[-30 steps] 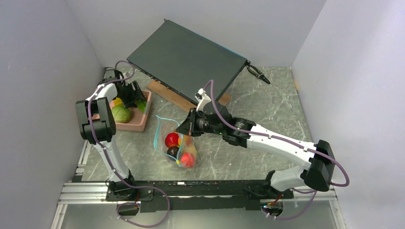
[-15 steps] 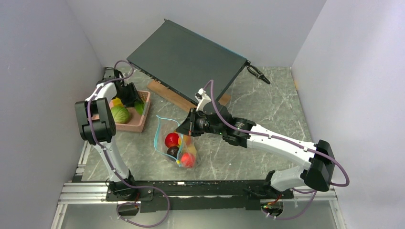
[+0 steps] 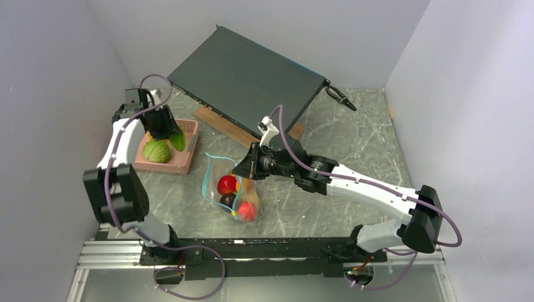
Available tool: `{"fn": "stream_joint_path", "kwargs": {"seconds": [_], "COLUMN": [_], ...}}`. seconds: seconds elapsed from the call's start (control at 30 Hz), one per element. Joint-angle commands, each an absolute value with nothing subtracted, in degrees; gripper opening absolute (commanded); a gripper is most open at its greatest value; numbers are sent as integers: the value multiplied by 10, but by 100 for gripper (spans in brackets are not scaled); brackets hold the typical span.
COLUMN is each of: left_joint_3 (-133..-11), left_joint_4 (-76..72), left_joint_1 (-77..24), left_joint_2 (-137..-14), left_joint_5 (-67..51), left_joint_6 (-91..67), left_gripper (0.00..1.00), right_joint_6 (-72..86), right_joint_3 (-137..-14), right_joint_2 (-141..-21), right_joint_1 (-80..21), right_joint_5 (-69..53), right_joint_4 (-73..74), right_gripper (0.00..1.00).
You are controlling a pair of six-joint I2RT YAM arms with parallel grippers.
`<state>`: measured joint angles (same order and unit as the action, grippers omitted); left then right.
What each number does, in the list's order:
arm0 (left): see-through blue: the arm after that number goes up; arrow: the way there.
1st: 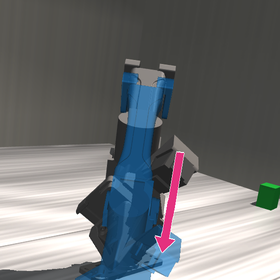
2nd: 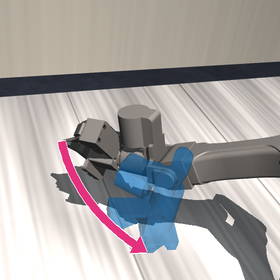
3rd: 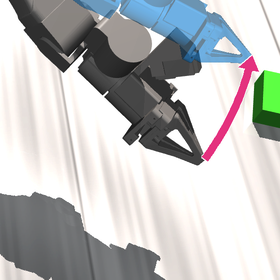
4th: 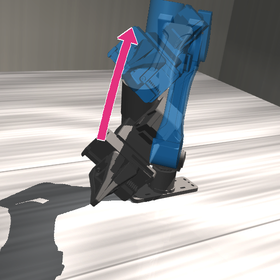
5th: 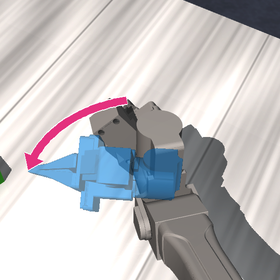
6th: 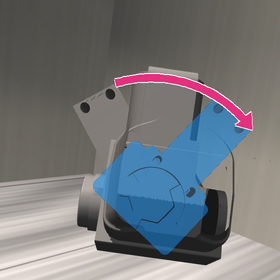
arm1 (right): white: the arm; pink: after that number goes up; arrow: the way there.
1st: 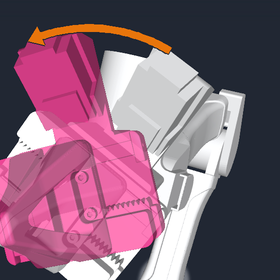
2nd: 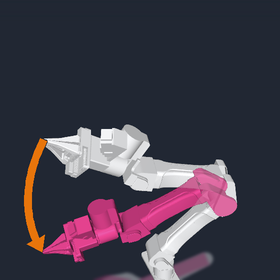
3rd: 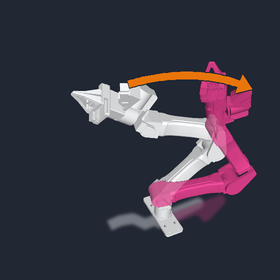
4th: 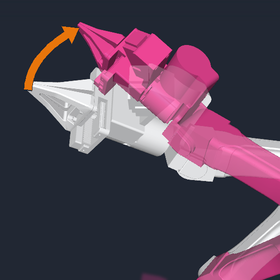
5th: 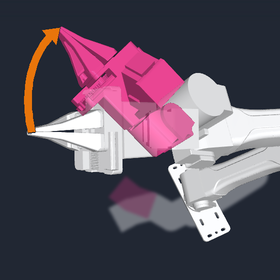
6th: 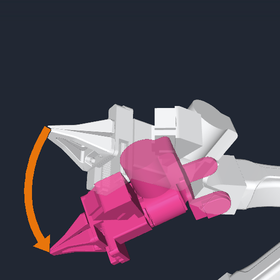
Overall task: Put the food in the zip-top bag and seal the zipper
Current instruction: Place the fake fruit in the zipper food storage bag.
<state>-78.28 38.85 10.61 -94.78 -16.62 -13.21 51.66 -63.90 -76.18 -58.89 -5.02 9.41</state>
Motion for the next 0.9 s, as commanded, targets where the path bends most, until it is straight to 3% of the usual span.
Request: {"fn": "stream_joint_path", "kwargs": {"seconds": [0.0,0.4,0.63,0.87], "left_joint_3": [-716,-592,-546,-493], "left_joint_4": [399,349,328,289], "left_joint_1": [103,100,92,12], "left_joint_2": [-812,-438,-358,-334], "left_joint_5": [-206,-429,-530,-517], "left_joint_6": [-130,-270,-342,-412], "left_gripper": [37,40,40,41], "right_joint_6": [518,525,521,520], "right_joint_3": [-647,-641,-640,-644], "right_joint_2": [-752,-755,-751,-761], "right_joint_1": [-588,-588,-587,-588], "right_joint_5": [-58,-58,-56,-64], "right_joint_4": [64,49,52,44], "right_gripper": [0,0,0,0]}}
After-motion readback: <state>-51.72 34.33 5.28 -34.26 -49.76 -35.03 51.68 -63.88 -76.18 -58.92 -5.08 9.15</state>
